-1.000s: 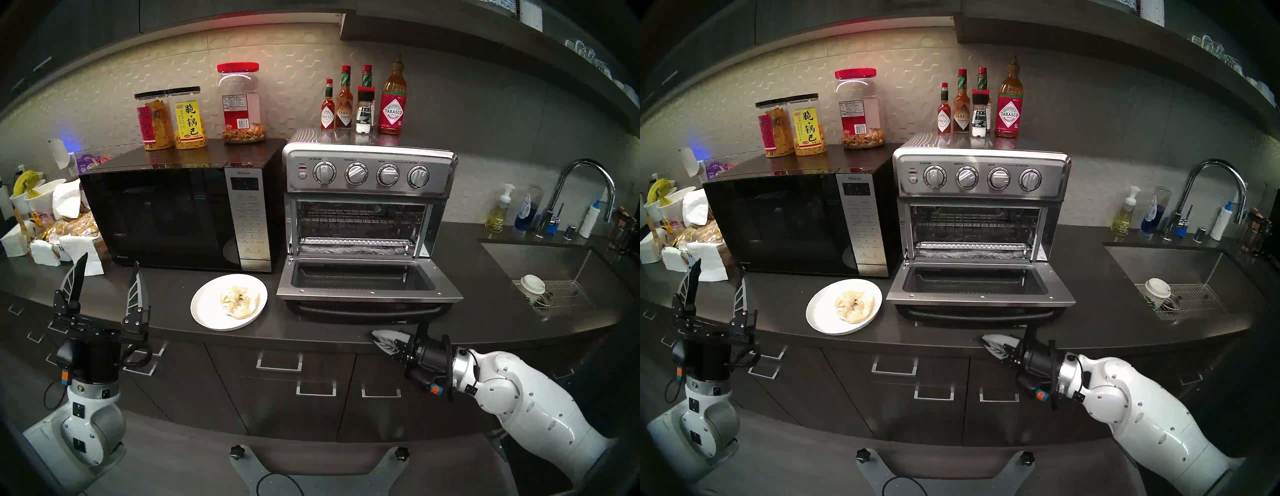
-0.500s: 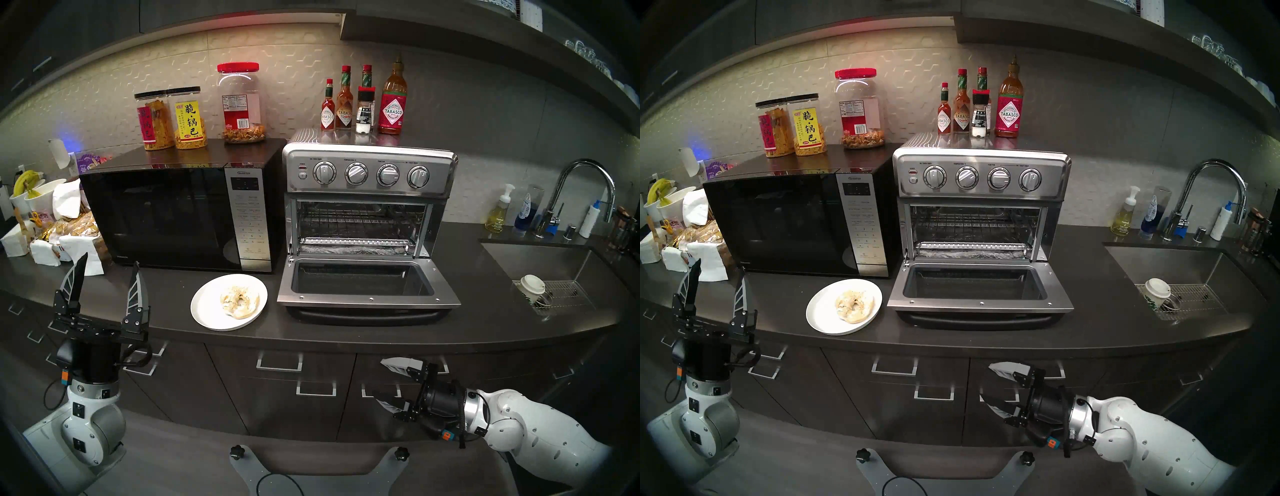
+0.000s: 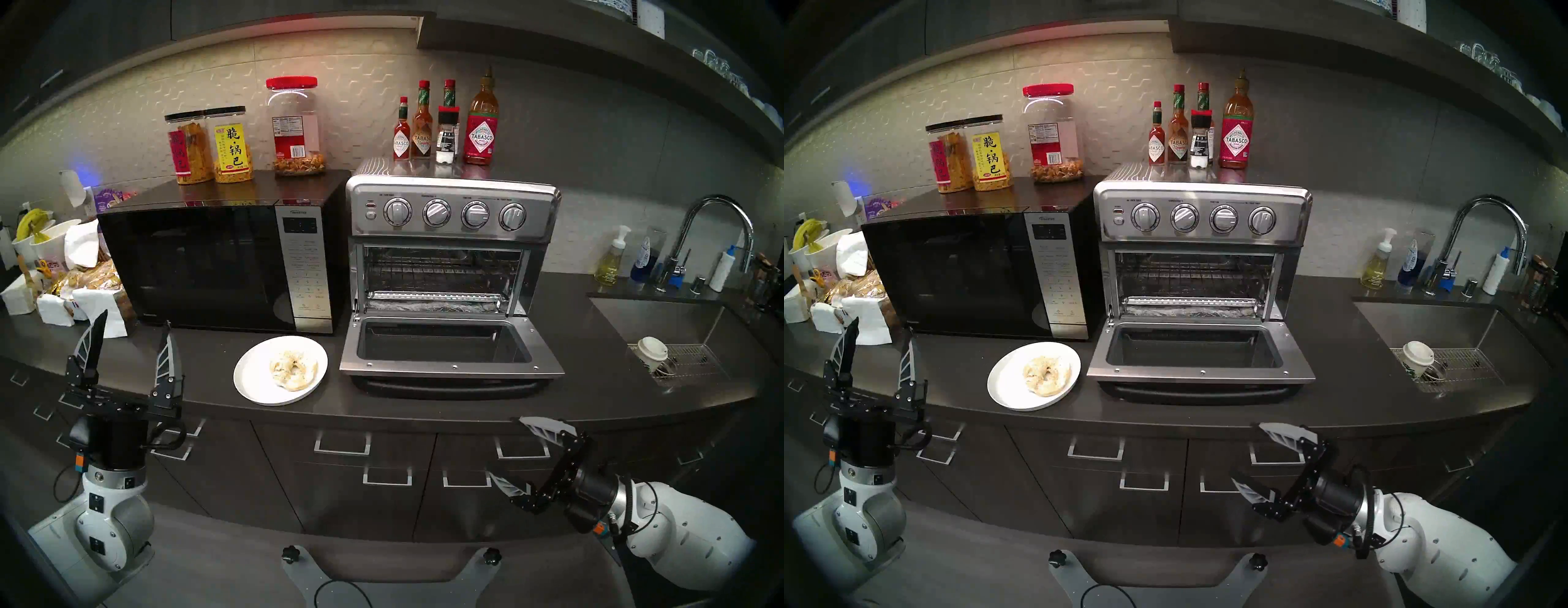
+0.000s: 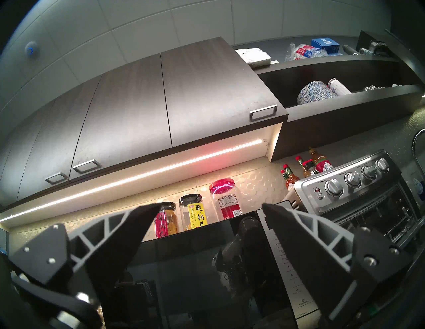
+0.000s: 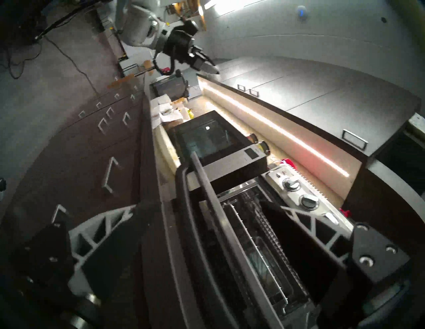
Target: Open the oven and place the bagel inside on the rack
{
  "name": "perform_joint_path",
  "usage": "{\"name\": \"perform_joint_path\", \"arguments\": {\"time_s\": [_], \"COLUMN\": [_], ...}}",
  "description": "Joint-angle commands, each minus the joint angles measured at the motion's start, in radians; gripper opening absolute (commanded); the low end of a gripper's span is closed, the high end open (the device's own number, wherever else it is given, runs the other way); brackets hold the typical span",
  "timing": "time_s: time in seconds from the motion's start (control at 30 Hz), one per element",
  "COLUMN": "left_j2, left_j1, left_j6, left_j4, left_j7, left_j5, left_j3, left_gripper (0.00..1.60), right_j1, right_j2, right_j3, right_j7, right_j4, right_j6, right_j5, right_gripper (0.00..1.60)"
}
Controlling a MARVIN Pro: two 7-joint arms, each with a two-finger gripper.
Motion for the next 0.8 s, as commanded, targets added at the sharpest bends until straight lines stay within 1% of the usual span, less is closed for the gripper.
{"name": "perform_joint_path", "arguments": {"time_s": [0.0, 0.03, 0.07, 0.1, 0.13, 0.2, 0.27, 0.3, 0.37, 0.4, 0.47, 0.53, 0.57, 0.67, 0.7, 0.77], "left_j2": [0.000, 0.000, 0.000, 0.000, 0.000, 0.000, 0.000, 0.000, 0.000, 0.000, 0.000, 0.000, 0.000, 0.000, 0.000, 0.000], "left_j1": [-0.002, -0.001, -0.001, -0.001, -0.001, -0.001, -0.001, -0.001, 0.000, 0.000, 0.000, 0.000, 0.000, 0.000, 0.001, 0.001], "left_j6": [-0.001, -0.001, -0.001, -0.001, -0.001, -0.001, -0.001, -0.001, -0.001, -0.001, -0.001, -0.001, -0.001, -0.001, -0.001, -0.001], "left_j4": [-0.008, -0.008, -0.009, -0.009, -0.009, -0.009, -0.009, -0.009, -0.009, -0.009, -0.009, -0.010, -0.010, -0.010, -0.010, -0.010], "left_j7": [0.001, 0.001, 0.001, 0.001, 0.001, 0.001, 0.001, 0.001, 0.001, 0.001, 0.001, 0.001, 0.001, 0.001, 0.001, 0.001], "left_j5": [0.001, 0.001, 0.001, 0.001, 0.001, 0.001, 0.001, 0.001, 0.001, 0.001, 0.001, 0.001, 0.001, 0.001, 0.001, 0.001], "left_j3": [-0.006, -0.006, -0.006, -0.007, -0.007, -0.007, -0.007, -0.007, -0.007, -0.007, -0.007, -0.008, -0.007, -0.008, -0.008, -0.008], "left_gripper": [1.60, 1.60, 1.60, 1.60, 1.60, 1.60, 1.60, 1.60, 1.60, 1.60, 1.60, 1.60, 1.60, 1.60, 1.60, 1.60], "right_j1": [-0.041, -0.044, -0.042, -0.047, -0.054, -0.060, -0.062, -0.061, -0.060, -0.063, -0.064, -0.067, -0.063, -0.060, -0.058, -0.062], "right_j2": [-0.035, -0.014, -0.008, 0.007, 0.037, 0.077, 0.103, 0.116, 0.125, 0.139, 0.160, 0.180, 0.177, 0.182, 0.182, 0.178], "right_j3": [0.083, 0.072, 0.075, 0.072, 0.056, 0.034, 0.017, 0.001, -0.010, -0.021, -0.027, -0.028, -0.026, -0.017, -0.019, -0.014], "right_j7": [-0.109, -0.137, -0.128, -0.119, -0.106, -0.083, -0.063, -0.061, -0.054, -0.061, -0.061, -0.064, -0.071, -0.072, -0.073, -0.075], "right_j4": [-0.012, -0.012, -0.014, -0.019, -0.028, -0.037, -0.039, -0.039, -0.041, -0.043, -0.052, -0.069, -0.073, -0.077, -0.083, -0.083], "right_j6": [-0.040, -0.040, -0.040, -0.040, -0.040, -0.040, -0.040, -0.040, -0.040, -0.040, -0.040, -0.040, -0.040, -0.040, -0.040, -0.040], "right_j5": [0.209, 0.248, 0.268, 0.305, 0.354, 0.415, 0.477, 0.512, 0.569, 0.600, 0.657, 0.718, 0.738, 0.760, 0.788, 0.786], "right_gripper": [1.60, 1.60, 1.60, 1.60, 1.60, 1.60, 1.60, 1.60, 1.60, 1.60, 1.57, 1.60, 1.60, 1.60, 1.60, 1.60]}}
